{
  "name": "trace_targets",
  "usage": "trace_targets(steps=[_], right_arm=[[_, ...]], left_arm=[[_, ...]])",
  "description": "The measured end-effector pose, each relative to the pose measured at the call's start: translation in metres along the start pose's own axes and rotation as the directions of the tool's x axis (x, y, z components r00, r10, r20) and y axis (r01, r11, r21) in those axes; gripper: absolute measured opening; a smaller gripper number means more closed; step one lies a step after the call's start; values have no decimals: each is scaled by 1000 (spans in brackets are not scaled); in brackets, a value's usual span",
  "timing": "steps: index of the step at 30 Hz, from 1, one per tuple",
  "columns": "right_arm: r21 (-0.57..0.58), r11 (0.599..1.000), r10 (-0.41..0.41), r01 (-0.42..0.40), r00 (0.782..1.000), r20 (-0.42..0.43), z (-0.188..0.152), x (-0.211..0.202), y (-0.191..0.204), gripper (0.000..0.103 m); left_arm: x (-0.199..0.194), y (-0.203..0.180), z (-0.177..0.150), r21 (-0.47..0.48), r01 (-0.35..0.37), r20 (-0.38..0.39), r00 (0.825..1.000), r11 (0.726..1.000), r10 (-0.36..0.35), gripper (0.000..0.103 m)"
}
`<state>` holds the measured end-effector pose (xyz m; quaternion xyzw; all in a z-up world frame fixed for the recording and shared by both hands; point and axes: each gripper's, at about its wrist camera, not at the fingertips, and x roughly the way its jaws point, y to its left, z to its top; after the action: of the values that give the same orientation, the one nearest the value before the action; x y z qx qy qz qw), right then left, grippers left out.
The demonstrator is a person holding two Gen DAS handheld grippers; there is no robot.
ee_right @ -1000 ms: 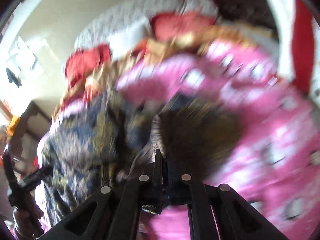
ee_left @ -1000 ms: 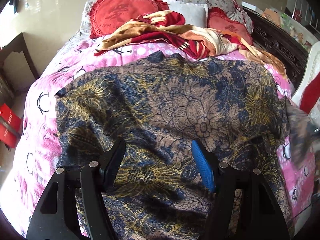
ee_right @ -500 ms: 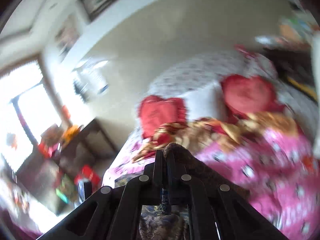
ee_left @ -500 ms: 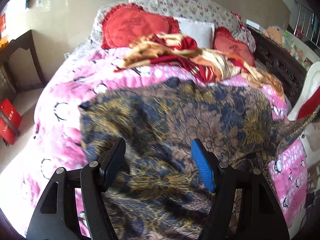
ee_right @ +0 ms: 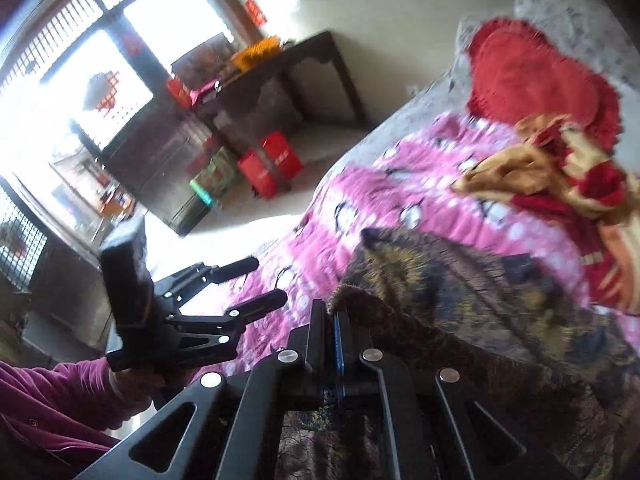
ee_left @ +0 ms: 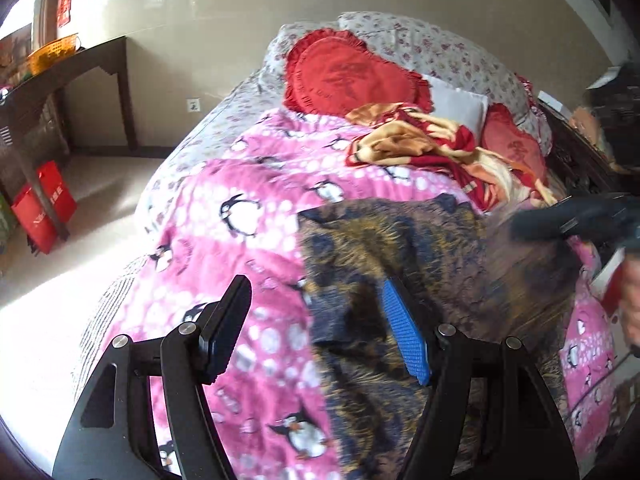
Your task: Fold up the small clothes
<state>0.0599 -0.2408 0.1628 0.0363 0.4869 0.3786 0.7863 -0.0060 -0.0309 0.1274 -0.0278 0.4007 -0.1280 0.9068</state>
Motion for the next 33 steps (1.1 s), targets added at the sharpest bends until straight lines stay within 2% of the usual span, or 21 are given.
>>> trace_targets(steps=[2,4,5,6,8,9,10,11,12,13,15,18,20,22,23,24,25,28,29,31,33], right_arm=[[8,1000,-21,23,992,-125,9,60,-10,3],[48,997,-57,67,982,-178,16,95,-29,3],[74,992,-90,105,980,-178,20,104,-38,4],[101,984,-129,144,982,-142,24,102,-46,6],[162,974,-156,159,987,-30,24,77,-59,10],[190,971,-149,145,989,10,21,64,-63,19],[215,968,-141,126,989,54,14,44,-67,35],[224,967,-142,119,986,86,6,28,-68,45],[227,965,-159,128,980,122,-4,9,-66,62],[227,963,-185,146,970,158,-19,-11,-66,70],[232,958,-213,169,960,182,-46,-38,-62,70],[277,940,-258,201,947,191,-102,-80,-60,70],[321,918,-307,233,929,205,-137,-104,-65,70],[381,900,-312,211,922,228,-167,-125,-75,70],[426,886,-302,182,924,234,-184,-130,-80,70],[454,876,-292,165,930,225,-194,-129,-84,70],[473,868,-278,151,937,212,-203,-127,-86,70],[475,875,-205,89,958,198,-213,-102,-83,70],[460,885,-181,75,965,191,-207,-90,-81,70],[421,906,-139,46,971,193,-194,-66,-77,70],[415,910,-90,-4,974,207,-174,-41,-81,70]], left_arm=[[5,7,-4,9,-17,-23,1000,1000,18,68],[8,11,-8,20,-22,-39,999,1000,23,68],[9,13,-10,21,-17,-44,999,1000,18,68],[10,14,-11,20,-5,-49,999,1000,6,68],[12,14,-15,13,37,-60,998,999,-36,68],[14,12,-15,9,61,-67,996,998,-61,68],[16,8,-17,7,89,-77,993,996,-88,68],[18,3,-18,10,112,-86,990,994,-111,68],[20,-4,-19,20,135,-93,987,991,-133,69],[22,-12,-20,39,143,-94,986,989,-139,70],[31,-29,-23,97,126,-94,989,987,-116,72],[57,-49,-26,175,49,-125,992,983,-27,72],[71,-52,-29,179,46,-150,989,983,-19,72],[82,-52,-28,149,65,-186,982,987,-36,71],[85,-49,-27,116,90,-202,977,989,-65,67],[87,-45,-25,76,116,-214,972,990,-97,53],[86,-42,-23,41,137,-223,967,990,-124,48],[79,-31,-14,-59,198,-219,954,978,-207,37],[78,-28,-11,-84,209,-218,950,974,-223,28],[73,-22,-6,-126,222,-211,946,967,-245,25],[70,-15,-3,-159,230,-203,944,960,-259,25]])
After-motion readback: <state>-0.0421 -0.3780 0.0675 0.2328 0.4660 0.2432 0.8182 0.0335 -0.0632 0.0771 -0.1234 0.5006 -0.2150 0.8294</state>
